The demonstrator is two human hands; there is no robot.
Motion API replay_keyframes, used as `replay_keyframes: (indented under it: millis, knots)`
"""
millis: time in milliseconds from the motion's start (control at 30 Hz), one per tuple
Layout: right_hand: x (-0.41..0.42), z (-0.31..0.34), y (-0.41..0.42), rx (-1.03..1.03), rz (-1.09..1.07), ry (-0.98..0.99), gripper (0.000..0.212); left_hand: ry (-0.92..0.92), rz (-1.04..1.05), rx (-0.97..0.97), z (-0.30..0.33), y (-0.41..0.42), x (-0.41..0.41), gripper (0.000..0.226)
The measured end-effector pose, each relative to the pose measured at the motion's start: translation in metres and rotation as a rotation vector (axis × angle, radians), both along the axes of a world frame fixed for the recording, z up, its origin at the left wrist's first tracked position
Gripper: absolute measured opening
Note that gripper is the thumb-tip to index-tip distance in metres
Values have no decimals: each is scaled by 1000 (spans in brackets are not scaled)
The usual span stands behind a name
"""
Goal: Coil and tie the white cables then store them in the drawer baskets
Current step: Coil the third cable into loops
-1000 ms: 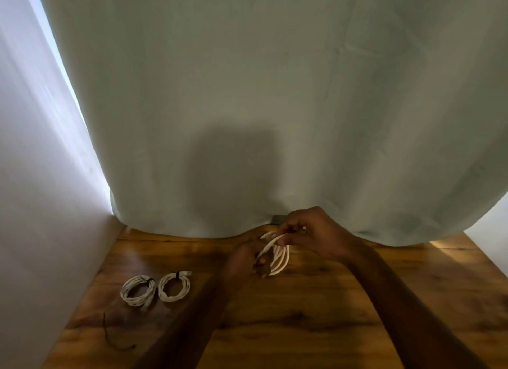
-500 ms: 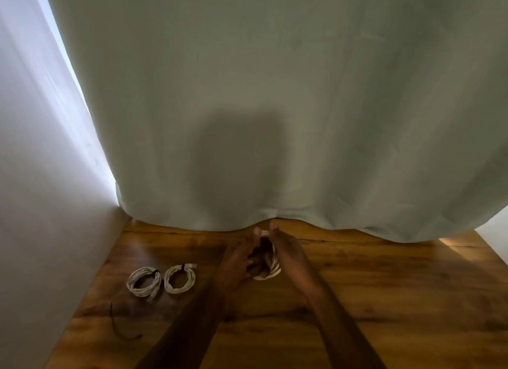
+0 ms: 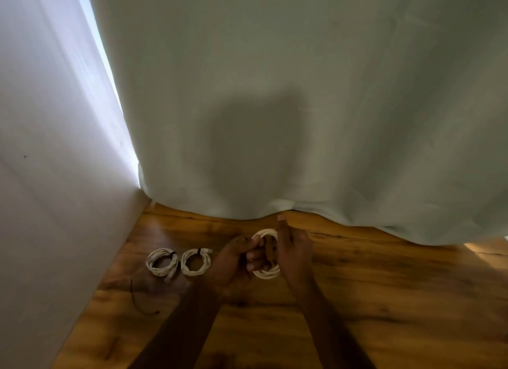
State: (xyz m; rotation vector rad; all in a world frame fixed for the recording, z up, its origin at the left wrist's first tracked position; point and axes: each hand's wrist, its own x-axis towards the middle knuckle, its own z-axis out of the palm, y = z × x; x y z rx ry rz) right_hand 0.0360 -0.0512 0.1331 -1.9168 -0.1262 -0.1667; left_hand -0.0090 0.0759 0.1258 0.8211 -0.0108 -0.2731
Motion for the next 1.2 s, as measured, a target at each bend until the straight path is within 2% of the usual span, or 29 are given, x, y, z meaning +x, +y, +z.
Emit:
replay_keyframes:
  millis: [67, 167, 267, 333, 400, 500, 633, 733, 833, 900, 1000, 1200]
  knots:
    - [4, -2, 1, -149, 81, 26, 61, 78, 87, 34, 1, 3, -1, 23]
    - [8, -3, 1, -413, 229, 23, 53, 190, 230, 263, 3, 7, -8, 34]
    - [2, 4, 10, -538, 344, 13, 49, 229, 403, 389, -2, 7, -14, 54]
    - [-4, 0, 21, -442, 382, 127, 56, 211, 455, 445, -1, 7, -16, 60]
    - [-11, -7, 31, -226, 321, 265, 63, 208, 463, 508, 4, 8, -19, 50]
    - [-21, -21, 45, -58, 192, 341, 65, 264, 482, 482, 4, 10, -23, 35]
    - [-30, -27, 66, 135, 65, 393, 63, 252, 453, 408, -5, 23, -31, 42]
    - [-32, -31, 81, 170, 40, 398, 62, 280, 475, 297, -6, 31, -39, 45]
    - [-38, -35, 98, 163, 79, 428, 43, 364, 561, 222, -15, 39, -45, 40]
    - [-42, -40, 109, 146, 117, 380, 38, 411, 615, 240, -21, 46, -48, 34]
    - [-46, -50, 124, 130, 199, 285, 47, 487, 680, 299, -29, 61, -53, 29]
    - [-48, -67, 164, 65, 330, 319, 49, 509, 777, 335, -38, 100, -66, 19]
